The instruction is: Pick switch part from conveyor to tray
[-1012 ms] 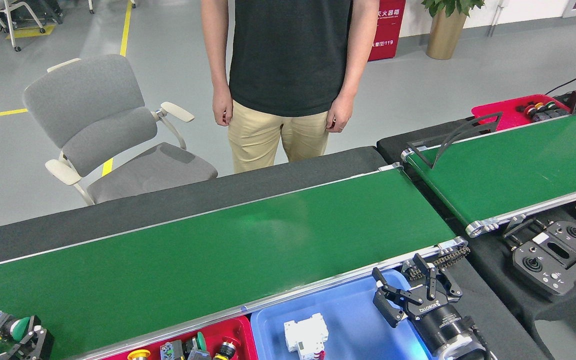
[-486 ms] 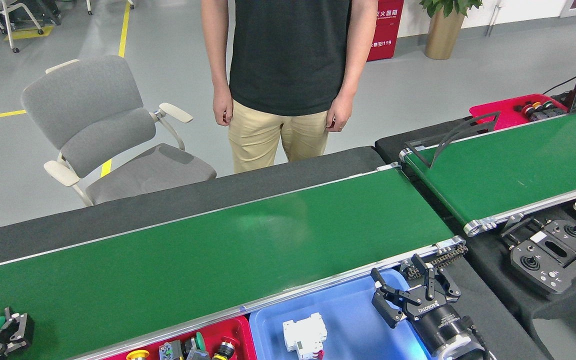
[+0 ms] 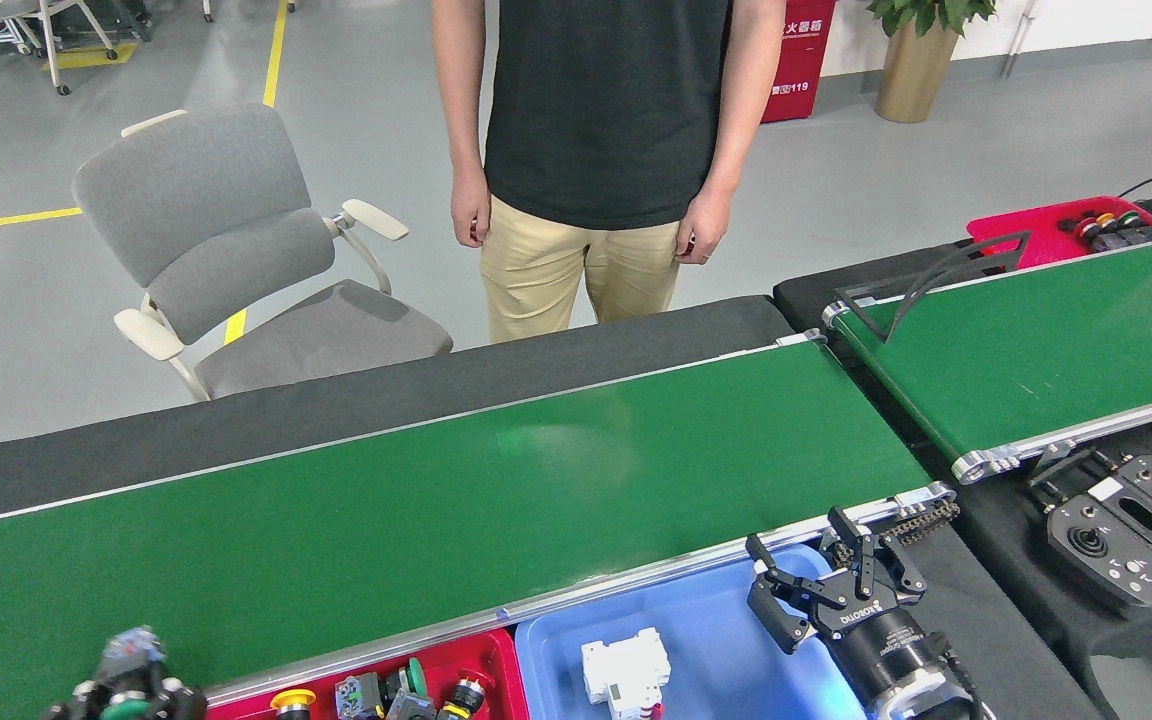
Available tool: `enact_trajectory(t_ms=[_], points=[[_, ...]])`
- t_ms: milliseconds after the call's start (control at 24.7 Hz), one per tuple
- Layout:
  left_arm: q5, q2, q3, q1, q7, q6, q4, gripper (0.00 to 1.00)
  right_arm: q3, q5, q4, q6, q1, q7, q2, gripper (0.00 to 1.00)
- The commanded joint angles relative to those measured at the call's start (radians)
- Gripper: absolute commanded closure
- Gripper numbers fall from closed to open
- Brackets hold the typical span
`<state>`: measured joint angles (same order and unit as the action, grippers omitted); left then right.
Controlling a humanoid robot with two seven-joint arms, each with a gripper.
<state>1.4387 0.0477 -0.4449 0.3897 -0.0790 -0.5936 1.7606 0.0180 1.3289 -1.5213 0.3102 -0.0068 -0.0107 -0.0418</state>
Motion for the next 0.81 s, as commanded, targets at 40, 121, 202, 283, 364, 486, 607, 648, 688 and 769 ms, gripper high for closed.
enact_trajectory(t_ms=[40, 121, 202, 283, 364, 486, 607, 648, 688, 769], points=[[-0.003, 0.037, 0.046, 0.005, 0.005, -0.107, 0.019, 0.0, -0.043, -0.003, -0.016, -0.005, -0.005, -0.012, -0.001, 0.0], [-0.003, 0.04, 0.046, 0.003, 0.005, -0.106, 0.019, 0.0, -0.047, -0.003, -0.016, -0.006, -0.005, -0.012, -0.003, 0.0], [-0.004, 0.043, 0.029, 0.0, 0.007, -0.084, 0.019, 0.0, -0.052, -0.003, -0.016, -0.006, -0.005, -0.012, -0.003, 0.0], [-0.006, 0.044, -0.026, -0.002, 0.022, 0.023, 0.019, 0.0, -0.052, -0.003, -0.016, -0.006, -0.005, -0.012, -0.003, 0.0], [-0.001, 0.04, -0.075, 0.001, 0.104, 0.152, 0.019, 0.0, -0.052, -0.003, -0.016, -0.005, -0.005, -0.012, -0.006, 0.0], [0.026, 0.024, -0.166, 0.026, 0.234, 0.207, 0.019, 0.0, -0.052, -0.003, -0.016, -0.005, -0.005, -0.012, -0.004, 0.0], [0.028, 0.006, -0.204, 0.058, 0.237, 0.204, 0.014, 0.0, -0.052, -0.003, -0.014, -0.005, -0.005, -0.012, -0.004, 0.0], [0.026, 0.004, -0.206, 0.066, 0.237, 0.202, 0.013, 0.0, -0.05, -0.003, -0.014, -0.003, -0.005, -0.012, -0.004, 0.0], [0.026, 0.006, -0.204, 0.069, 0.235, 0.202, 0.008, 0.0, -0.049, -0.003, -0.014, -0.002, -0.004, -0.012, -0.004, 0.0], [0.023, 0.006, -0.204, 0.072, 0.234, 0.201, 0.007, 0.0, -0.047, -0.003, -0.016, 0.001, -0.004, -0.012, -0.004, 0.0]])
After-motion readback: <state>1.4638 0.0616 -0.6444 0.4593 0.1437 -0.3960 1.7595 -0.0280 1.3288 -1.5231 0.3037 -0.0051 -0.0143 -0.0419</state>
